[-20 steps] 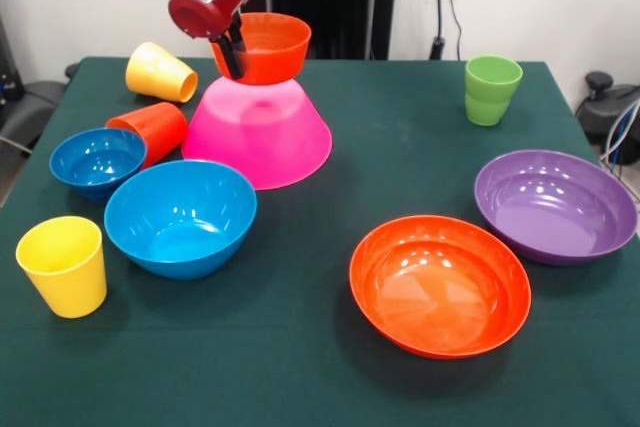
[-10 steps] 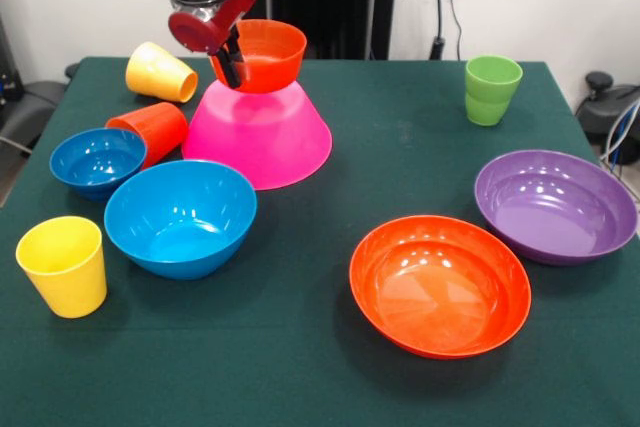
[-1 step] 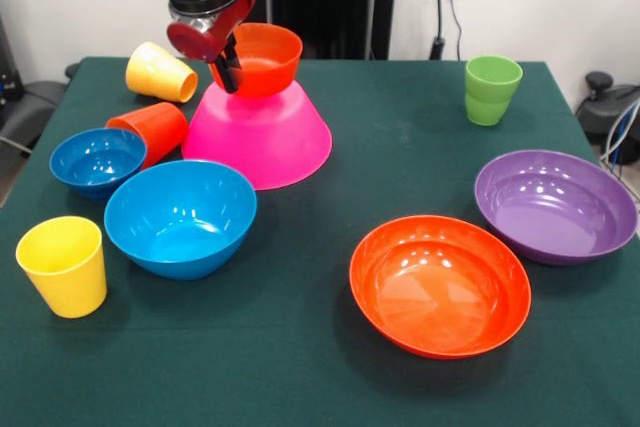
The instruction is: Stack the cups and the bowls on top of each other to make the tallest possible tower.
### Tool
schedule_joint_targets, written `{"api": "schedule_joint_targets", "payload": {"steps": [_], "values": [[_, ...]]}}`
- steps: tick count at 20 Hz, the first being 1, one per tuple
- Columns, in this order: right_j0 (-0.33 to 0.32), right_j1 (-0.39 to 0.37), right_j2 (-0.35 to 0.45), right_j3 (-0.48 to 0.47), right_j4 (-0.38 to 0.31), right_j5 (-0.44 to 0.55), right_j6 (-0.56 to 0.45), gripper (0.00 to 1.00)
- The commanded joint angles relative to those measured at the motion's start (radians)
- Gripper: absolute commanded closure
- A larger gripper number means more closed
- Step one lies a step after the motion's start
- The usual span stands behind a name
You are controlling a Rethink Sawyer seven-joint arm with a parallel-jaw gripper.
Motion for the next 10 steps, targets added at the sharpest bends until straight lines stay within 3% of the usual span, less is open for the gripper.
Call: {"api": "schedule_joint_targets", "payload": {"steps": [1, 10], "values": [[-0.017, 0.043, 0.105, -0.074, 0.030, 0.094, 0.095, 1.00], [-0.012, 0.063, 0.102, -0.073, 0.044, 0.125, 0.079, 1.00]]}}
